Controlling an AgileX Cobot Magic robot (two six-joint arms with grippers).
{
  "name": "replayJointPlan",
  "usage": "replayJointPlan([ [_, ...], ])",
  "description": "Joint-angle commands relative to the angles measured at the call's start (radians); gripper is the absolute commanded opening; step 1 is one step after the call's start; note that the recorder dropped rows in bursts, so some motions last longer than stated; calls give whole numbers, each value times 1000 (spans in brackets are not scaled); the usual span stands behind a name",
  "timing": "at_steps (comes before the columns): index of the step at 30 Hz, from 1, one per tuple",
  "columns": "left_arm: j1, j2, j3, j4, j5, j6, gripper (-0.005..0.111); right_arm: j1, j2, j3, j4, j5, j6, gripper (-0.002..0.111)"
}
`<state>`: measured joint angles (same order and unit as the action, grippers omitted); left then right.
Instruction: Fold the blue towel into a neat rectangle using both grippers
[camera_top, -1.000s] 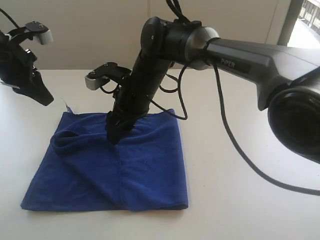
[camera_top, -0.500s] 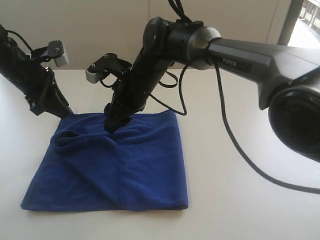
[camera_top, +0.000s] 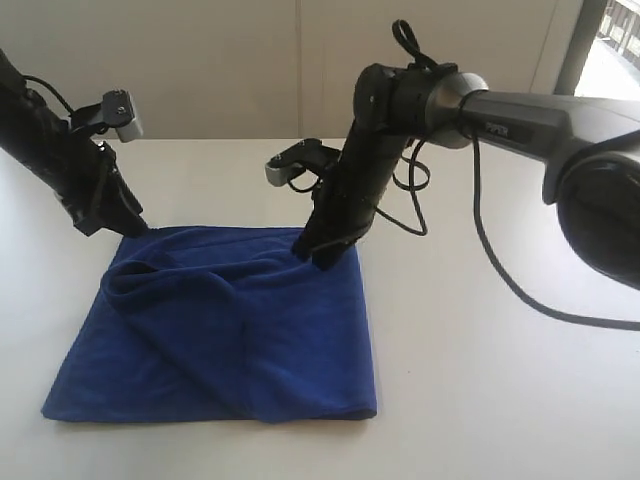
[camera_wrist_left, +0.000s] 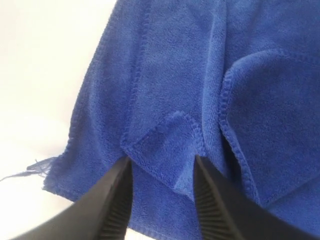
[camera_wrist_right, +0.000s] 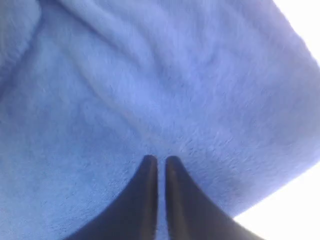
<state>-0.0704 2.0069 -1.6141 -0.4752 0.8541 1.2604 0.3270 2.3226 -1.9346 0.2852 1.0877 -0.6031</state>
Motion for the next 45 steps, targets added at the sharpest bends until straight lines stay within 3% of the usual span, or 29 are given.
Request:
replayJointPlan([
  [1,-1,-7,-4,-41,-4,4,46,0,30,45,1,14,4,0],
  [12,-1,-7,-4,-41,-16,4,46,-12,43,131,-253,43,85,0],
  [18,-1,-7,-4,-41,-16,4,46,-85,15,179,-274,114,43,0],
  [30,-1,-7,-4,-100,-13,4,46,-191,-61,252,-313,-40,-30,0],
  [35,-1,-7,-4,-197,-4,8,46,-194,-50,252,-309,-54,-27,0],
  [41,-21,-7,-4,-406,74,168,46,-194,-133,248,-285,-62,-23,0],
  [45,-102,-7,-4,-368,-61,107,46,-196,-205,248,-106,-68,-60,0],
])
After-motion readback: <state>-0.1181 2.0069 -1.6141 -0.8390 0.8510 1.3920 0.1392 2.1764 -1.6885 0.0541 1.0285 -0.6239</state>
